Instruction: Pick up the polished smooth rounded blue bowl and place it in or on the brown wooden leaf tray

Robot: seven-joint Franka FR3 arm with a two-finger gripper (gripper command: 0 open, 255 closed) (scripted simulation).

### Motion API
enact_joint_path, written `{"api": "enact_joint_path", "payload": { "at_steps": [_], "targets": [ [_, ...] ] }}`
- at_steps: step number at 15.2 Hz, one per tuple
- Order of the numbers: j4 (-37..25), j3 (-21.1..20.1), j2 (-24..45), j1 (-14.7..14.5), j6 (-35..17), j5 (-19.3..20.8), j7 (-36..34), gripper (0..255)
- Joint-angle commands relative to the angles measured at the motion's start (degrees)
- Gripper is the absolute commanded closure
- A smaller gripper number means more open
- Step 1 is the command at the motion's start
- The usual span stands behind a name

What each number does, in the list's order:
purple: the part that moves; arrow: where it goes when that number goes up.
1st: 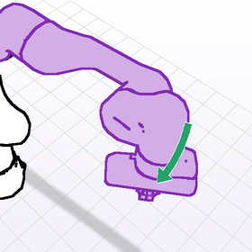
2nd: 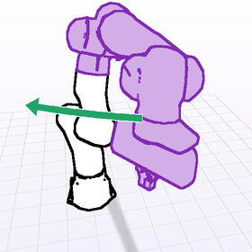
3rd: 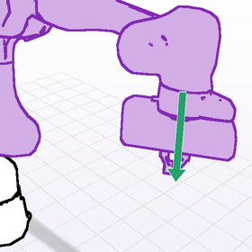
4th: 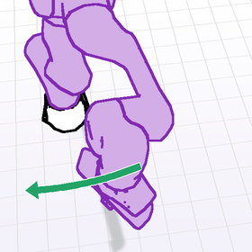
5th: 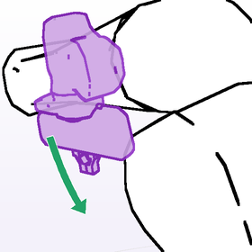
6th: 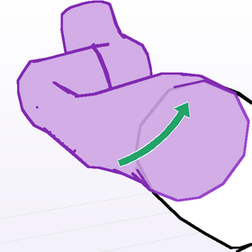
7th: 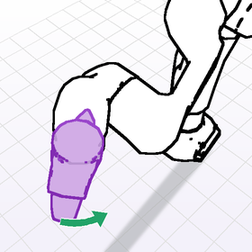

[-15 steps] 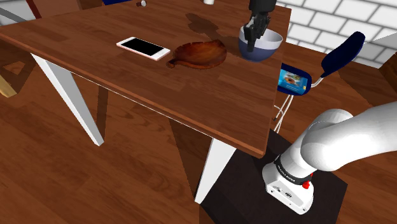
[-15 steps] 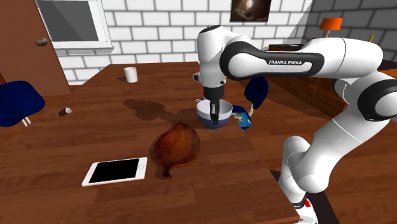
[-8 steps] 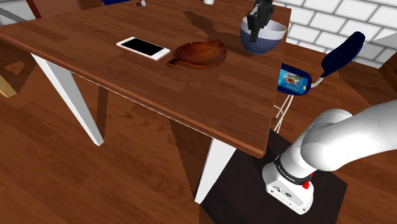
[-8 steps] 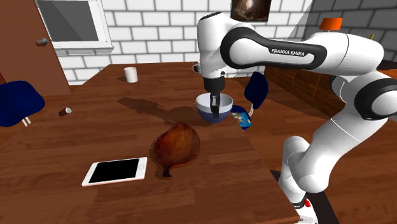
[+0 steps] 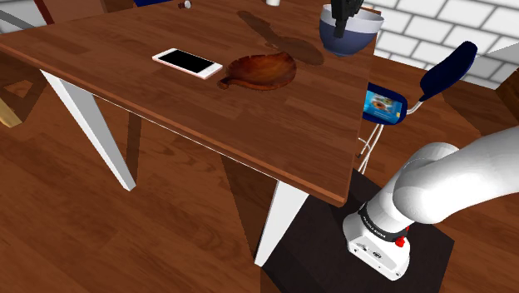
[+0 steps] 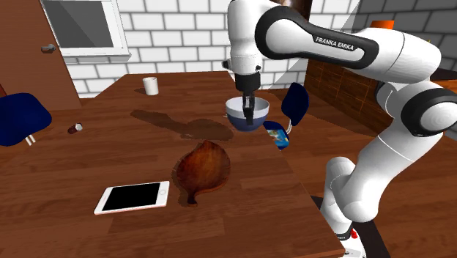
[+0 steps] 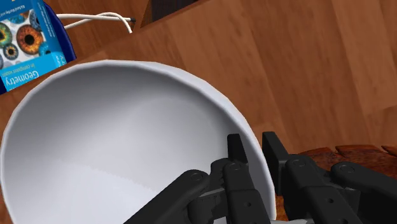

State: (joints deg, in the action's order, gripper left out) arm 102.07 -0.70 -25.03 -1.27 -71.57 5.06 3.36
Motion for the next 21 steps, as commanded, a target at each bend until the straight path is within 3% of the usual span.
{"api": "enact_joint_path", "payload": {
  "at_steps": [1, 4, 14, 19, 20, 21],
  "targets": [
    [-2.46, -0.12, 0.98, -0.01, 1.48, 0.0, 0.01, 255],
    [-5.19, -0.16, 1.95, 0.02, 3.23, 0.05, 0.15, 255],
    [-23.07, -9.21, 17.33, -3.86, 6.66, -2.4, -13.36, 255],
    [-37.76, -13.43, 28.61, -7.33, 10.71, -0.85, -20.41, 255],
    [-41.68, -14.21, 31.43, -8.36, 11.98, -0.16, -21.81, 255],
    [-49.75, -15.54, 36.99, -10.52, 14.81, 1.51, -24.13, 255]
  ]
}}
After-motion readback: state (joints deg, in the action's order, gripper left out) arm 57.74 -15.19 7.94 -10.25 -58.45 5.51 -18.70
